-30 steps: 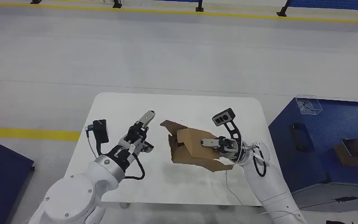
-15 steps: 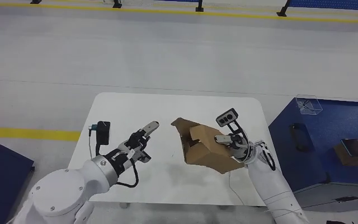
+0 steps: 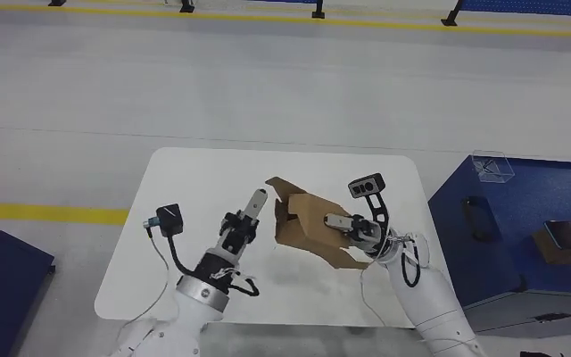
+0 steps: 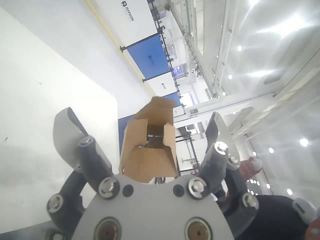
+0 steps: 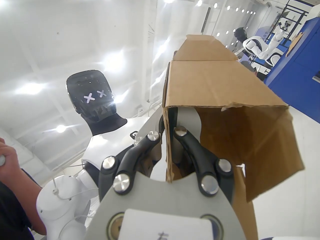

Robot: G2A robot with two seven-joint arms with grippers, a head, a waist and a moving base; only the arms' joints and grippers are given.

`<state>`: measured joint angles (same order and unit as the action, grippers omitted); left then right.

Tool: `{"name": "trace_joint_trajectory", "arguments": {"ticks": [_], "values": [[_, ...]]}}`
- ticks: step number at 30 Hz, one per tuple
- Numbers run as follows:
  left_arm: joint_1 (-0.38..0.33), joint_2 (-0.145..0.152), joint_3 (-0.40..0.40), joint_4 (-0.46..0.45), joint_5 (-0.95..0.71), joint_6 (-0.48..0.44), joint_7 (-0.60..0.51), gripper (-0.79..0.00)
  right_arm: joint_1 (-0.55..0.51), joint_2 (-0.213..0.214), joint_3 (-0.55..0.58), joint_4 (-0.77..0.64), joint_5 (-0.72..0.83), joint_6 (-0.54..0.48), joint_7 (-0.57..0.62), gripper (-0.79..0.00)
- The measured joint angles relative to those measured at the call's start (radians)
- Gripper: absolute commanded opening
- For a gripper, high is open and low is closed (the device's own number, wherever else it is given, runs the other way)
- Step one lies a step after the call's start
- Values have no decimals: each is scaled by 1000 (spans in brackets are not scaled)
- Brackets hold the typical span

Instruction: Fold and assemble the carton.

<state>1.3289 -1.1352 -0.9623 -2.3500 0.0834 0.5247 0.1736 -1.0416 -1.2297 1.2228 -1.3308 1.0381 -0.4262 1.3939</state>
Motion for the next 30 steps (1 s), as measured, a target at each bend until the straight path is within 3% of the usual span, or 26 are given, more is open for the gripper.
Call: {"name": "trace_joint_trajectory", "arguments": {"ticks": [2, 3, 5, 9, 16, 30], "values": [[-11, -8, 56, 0, 61, 17, 12, -188, -1, -1, 1, -1, -8, -1, -1, -785], [-16, -12, 73, 0, 80, 25, 19, -249, 0, -2, 1, -1, -9, -1, -1, -785], [-27, -20, 101, 0, 120, 46, 38, -274, 1, -4, 2, 0, -11, 2, 2, -785], [-43, -36, 121, 0, 156, 86, 65, -413, 2, -6, 4, -3, -13, 8, 8, -785], [-66, -55, 116, 0, 180, 167, 29, -437, 0, -11, 6, -12, -20, 13, 13, -785], [-65, -87, 152, 0, 271, 206, -11, -459, -4, -18, 19, -14, -26, 25, 25, -785]]}}
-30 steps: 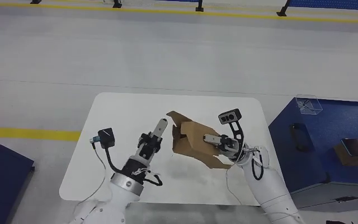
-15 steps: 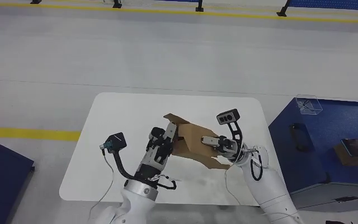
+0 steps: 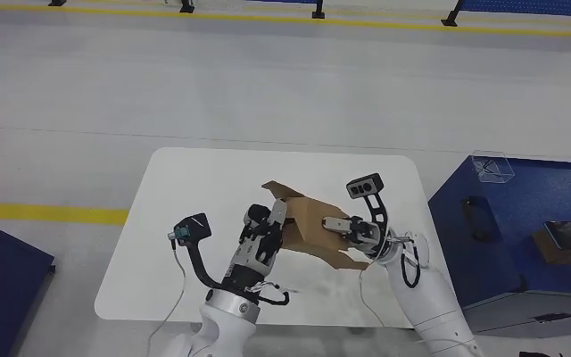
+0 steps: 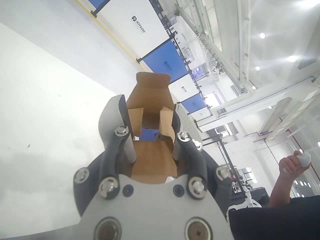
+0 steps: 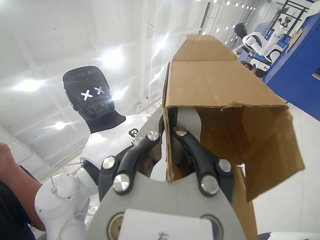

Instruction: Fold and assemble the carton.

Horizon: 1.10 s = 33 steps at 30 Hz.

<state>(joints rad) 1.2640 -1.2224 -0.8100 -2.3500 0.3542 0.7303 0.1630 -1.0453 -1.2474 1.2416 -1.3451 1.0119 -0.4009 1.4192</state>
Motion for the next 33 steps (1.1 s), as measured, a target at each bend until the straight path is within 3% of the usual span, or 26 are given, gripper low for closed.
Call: {"name": "trace_joint_trajectory", "arguments": {"ticks": [10, 21, 33], "values": [[-16, -21, -9, 0, 9, 73, -84, -566, -8, -5, 6, -14, -5, 7, 7, -785], [-18, -40, 6, 0, 44, 120, -158, -622, -11, -10, 11, -13, 8, 28, 28, -785], [-27, -56, 11, 0, 100, 122, -229, -594, -8, -16, 13, 5, 25, 60, 60, -785]]}}
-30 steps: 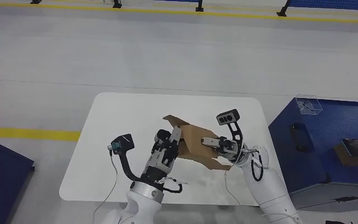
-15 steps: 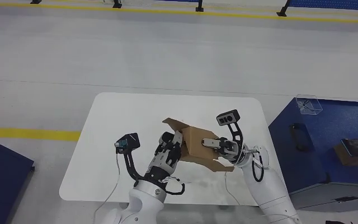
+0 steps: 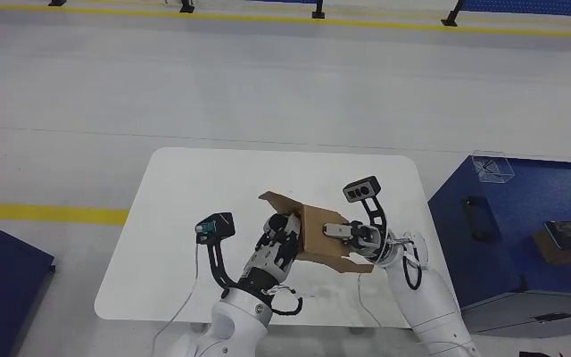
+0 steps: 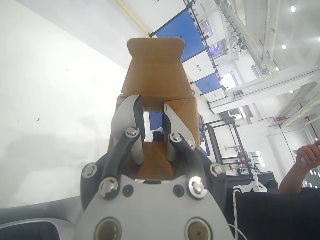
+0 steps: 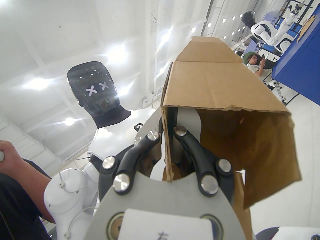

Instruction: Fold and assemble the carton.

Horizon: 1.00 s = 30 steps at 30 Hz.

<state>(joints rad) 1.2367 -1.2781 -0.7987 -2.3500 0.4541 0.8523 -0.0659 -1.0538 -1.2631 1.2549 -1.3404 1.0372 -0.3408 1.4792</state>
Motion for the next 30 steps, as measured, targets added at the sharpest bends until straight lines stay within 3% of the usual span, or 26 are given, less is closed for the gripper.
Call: {"name": "trace_joint_trajectory", "arguments": {"ticks": [4, 6, 10, 12, 14, 15, 16, 19, 21, 24, 26, 30], "values": [[16, -8, -26, 0, -18, -53, 33, -563, 16, -4, -8, 42, 53, 48, 26, -785], [30, -12, -49, 0, -35, -96, 67, -449, 29, -8, -13, 70, 95, 86, 48, -785], [66, -18, -101, 0, -49, -216, 167, -400, 54, -14, -35, 101, 199, 203, 57, -785], [94, -22, -126, 0, -60, -296, 241, -259, 62, -14, -46, 105, 235, 269, 57, -785], [125, -27, -158, 0, -95, -381, 320, -222, 68, -13, -56, 109, 262, 325, 57, -785], [141, -29, -175, 0, -127, -407, 347, -129, 70, -13, -62, 108, 273, 352, 57, -785], [155, -31, -196, 0, -166, -416, 360, -89, 72, -13, -68, 106, 284, 379, 57, -785], [168, -30, -280, 0, -252, -319, 304, -80, 75, -10, -86, 93, 320, 475, 57, -785], [151, -28, -321, 0, -272, -209, 217, 0, 75, -7, -95, 88, 340, 530, 57, -785], [116, -21, -350, 0, -268, -80, 81, 0, 74, -3, -100, 80, 350, 568, 57, -785], [97, -17, -353, 0, -276, -43, -6, 0, 70, 0, -105, 73, 359, 592, 57, -785], [79, -10, -347, 0, -274, -55, -134, 0, 68, 7, -123, 76, 351, 626, 57, -785]]}}
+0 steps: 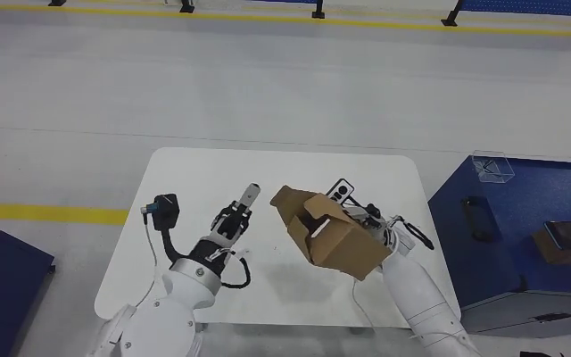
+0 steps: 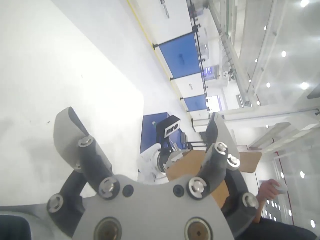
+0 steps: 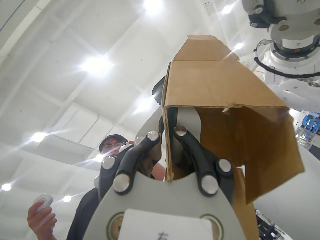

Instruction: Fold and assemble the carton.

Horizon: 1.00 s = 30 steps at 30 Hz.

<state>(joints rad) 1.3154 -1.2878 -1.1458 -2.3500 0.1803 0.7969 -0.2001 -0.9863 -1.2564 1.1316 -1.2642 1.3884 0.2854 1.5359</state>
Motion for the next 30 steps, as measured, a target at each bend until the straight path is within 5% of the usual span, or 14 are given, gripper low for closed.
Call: {"name": "trace_joint_trajectory", "arguments": {"ticks": [6, 13, 30], "values": [[-8, 8, 21, 0, 4, -55, -123, 0, 23, 16, -55, 55, 16, -1, 0, -785], [1, 6, 66, 0, 31, -95, -110, 0, 50, 31, -80, 90, 31, -1, 0, -785], [-23, -1, 170, 0, 129, 16, -147, 0, 64, 46, -103, 89, 39, -1, 0, -785]]}}
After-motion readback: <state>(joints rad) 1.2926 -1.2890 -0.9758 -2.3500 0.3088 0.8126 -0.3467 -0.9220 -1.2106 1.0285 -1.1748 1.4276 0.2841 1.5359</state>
